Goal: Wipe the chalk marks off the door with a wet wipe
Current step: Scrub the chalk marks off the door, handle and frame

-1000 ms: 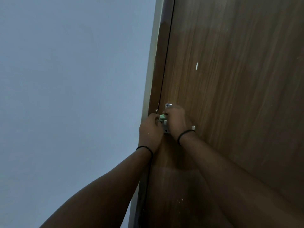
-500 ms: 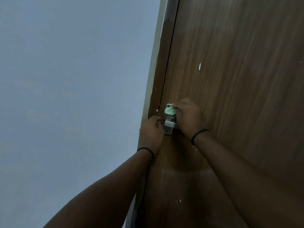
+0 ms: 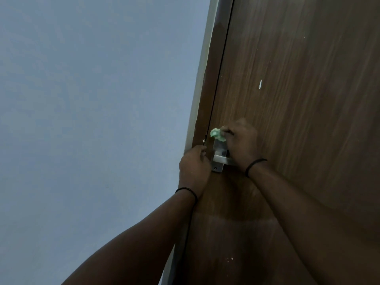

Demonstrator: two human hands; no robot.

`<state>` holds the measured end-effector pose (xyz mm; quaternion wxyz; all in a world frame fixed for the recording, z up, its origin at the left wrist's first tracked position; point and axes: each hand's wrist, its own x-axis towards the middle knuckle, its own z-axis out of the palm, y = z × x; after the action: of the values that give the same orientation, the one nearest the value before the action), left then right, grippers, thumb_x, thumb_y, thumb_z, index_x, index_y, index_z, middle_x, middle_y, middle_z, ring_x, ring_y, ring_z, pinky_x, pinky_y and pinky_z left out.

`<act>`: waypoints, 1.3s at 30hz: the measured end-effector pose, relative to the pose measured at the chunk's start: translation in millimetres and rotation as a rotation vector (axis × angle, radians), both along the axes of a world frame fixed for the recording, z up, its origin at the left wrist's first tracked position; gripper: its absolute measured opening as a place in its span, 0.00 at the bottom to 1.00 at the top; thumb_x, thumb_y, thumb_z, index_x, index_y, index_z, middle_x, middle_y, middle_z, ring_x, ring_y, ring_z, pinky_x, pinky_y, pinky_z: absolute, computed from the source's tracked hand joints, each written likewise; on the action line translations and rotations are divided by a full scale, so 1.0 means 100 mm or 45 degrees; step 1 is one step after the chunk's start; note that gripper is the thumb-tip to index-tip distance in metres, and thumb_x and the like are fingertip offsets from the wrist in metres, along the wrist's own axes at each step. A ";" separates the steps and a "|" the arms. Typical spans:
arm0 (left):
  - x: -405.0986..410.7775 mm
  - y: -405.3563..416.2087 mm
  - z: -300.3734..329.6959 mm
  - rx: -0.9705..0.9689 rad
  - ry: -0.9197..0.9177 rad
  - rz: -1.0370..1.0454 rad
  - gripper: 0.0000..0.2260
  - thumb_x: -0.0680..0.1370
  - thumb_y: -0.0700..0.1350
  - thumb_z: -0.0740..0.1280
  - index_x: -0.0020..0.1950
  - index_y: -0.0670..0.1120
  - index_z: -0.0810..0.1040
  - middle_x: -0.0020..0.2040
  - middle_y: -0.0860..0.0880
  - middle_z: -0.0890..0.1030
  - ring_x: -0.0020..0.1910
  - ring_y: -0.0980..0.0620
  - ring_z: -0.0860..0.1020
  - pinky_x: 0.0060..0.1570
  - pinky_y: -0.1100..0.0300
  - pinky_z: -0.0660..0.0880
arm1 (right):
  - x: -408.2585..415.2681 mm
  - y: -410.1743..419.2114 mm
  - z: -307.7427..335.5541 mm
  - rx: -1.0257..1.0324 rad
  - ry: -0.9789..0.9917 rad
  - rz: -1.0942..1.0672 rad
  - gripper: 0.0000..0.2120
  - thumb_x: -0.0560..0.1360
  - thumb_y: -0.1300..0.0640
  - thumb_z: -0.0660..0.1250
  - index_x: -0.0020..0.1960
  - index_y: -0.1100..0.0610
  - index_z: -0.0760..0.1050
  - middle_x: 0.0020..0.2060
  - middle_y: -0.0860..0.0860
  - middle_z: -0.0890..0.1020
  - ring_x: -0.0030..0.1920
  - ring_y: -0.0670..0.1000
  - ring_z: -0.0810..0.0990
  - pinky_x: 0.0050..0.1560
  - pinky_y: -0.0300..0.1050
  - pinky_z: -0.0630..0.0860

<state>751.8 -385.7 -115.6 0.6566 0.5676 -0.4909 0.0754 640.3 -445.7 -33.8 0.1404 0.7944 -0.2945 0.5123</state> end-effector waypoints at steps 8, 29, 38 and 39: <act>-0.11 -0.01 0.12 0.009 0.021 -0.082 0.12 0.80 0.39 0.61 0.60 0.44 0.80 0.54 0.48 0.83 0.52 0.52 0.79 0.55 0.59 0.76 | 0.05 -0.11 0.01 -0.080 0.302 -0.180 0.07 0.75 0.62 0.69 0.52 0.57 0.81 0.48 0.55 0.80 0.48 0.54 0.77 0.47 0.50 0.77; -0.14 0.06 -0.25 0.171 0.141 -0.042 0.11 0.80 0.41 0.61 0.58 0.44 0.80 0.53 0.47 0.83 0.48 0.56 0.76 0.43 0.69 0.68 | -0.44 0.37 -1.21 0.906 -0.669 0.130 0.06 0.78 0.61 0.67 0.54 0.55 0.80 0.48 0.50 0.84 0.47 0.48 0.82 0.48 0.49 0.81; -0.04 -0.11 -0.35 0.091 0.256 -0.023 0.11 0.80 0.43 0.60 0.56 0.49 0.81 0.52 0.53 0.83 0.46 0.61 0.75 0.43 0.79 0.63 | 0.32 0.24 -1.15 0.816 -1.260 0.101 0.06 0.75 0.61 0.70 0.49 0.63 0.79 0.47 0.58 0.83 0.48 0.55 0.82 0.50 0.51 0.79; -0.03 -0.12 -0.40 0.099 0.259 -0.017 0.11 0.80 0.43 0.60 0.56 0.49 0.81 0.52 0.52 0.83 0.46 0.60 0.75 0.44 0.78 0.64 | 0.35 0.23 -1.19 0.769 -1.230 0.059 0.06 0.75 0.61 0.71 0.49 0.63 0.79 0.47 0.57 0.83 0.48 0.55 0.81 0.50 0.50 0.79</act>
<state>748.5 -398.2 -155.6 0.6811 0.5941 -0.4279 -0.0062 674.8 -422.9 -152.7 -0.2551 0.4810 -0.4411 0.7135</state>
